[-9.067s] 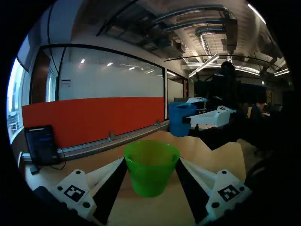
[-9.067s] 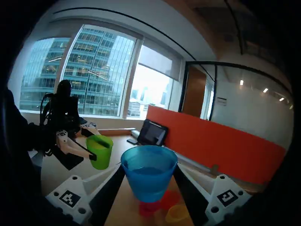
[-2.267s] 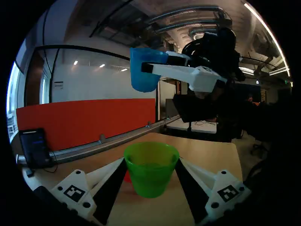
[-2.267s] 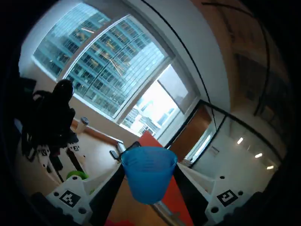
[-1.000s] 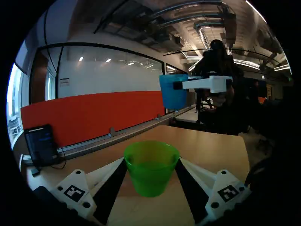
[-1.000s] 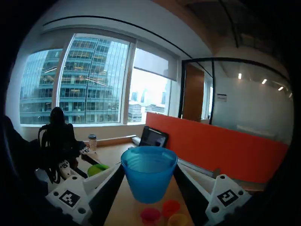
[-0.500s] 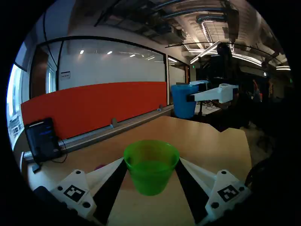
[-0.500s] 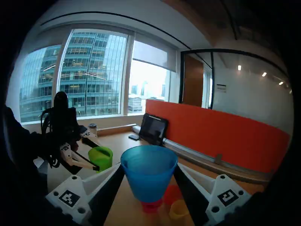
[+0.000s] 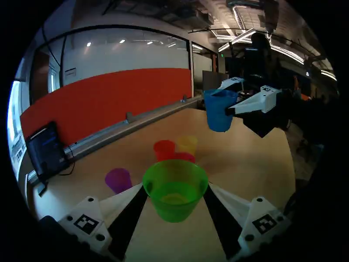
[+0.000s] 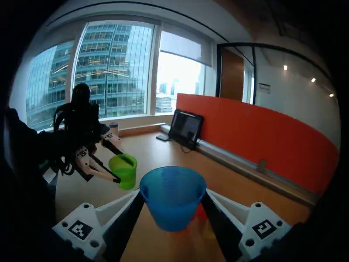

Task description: Pour water

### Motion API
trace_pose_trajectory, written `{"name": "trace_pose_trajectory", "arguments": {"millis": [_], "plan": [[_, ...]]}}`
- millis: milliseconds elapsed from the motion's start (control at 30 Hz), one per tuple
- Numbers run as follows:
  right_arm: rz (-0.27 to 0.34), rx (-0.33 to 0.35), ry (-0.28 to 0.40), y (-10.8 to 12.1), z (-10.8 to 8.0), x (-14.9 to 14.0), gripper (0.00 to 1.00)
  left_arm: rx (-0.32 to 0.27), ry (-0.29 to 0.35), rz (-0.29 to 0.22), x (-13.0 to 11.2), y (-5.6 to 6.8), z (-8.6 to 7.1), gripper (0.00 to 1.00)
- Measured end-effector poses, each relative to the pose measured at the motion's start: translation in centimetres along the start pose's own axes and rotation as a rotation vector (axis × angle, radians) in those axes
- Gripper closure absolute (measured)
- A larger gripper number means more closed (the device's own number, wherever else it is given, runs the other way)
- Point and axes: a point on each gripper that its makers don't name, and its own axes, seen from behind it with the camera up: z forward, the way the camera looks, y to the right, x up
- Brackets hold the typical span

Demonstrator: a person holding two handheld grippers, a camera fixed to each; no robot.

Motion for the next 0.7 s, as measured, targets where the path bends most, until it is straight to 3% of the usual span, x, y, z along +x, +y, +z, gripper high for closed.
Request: {"name": "trace_pose_trajectory", "arguments": {"millis": [400, 700], "plan": [[0.01, 0.035, -0.138, -0.4, 1.5, -6.2, 0.09, -0.023, -0.168, 0.014, -5.2, 0.0, 1.6, 0.14], [0.018, 0.043, -0.205, -0.4, 2.6, -9.7, 0.09, -0.038, -0.252, 0.015, -8.0, -0.5, 2.8, 0.13]]}}
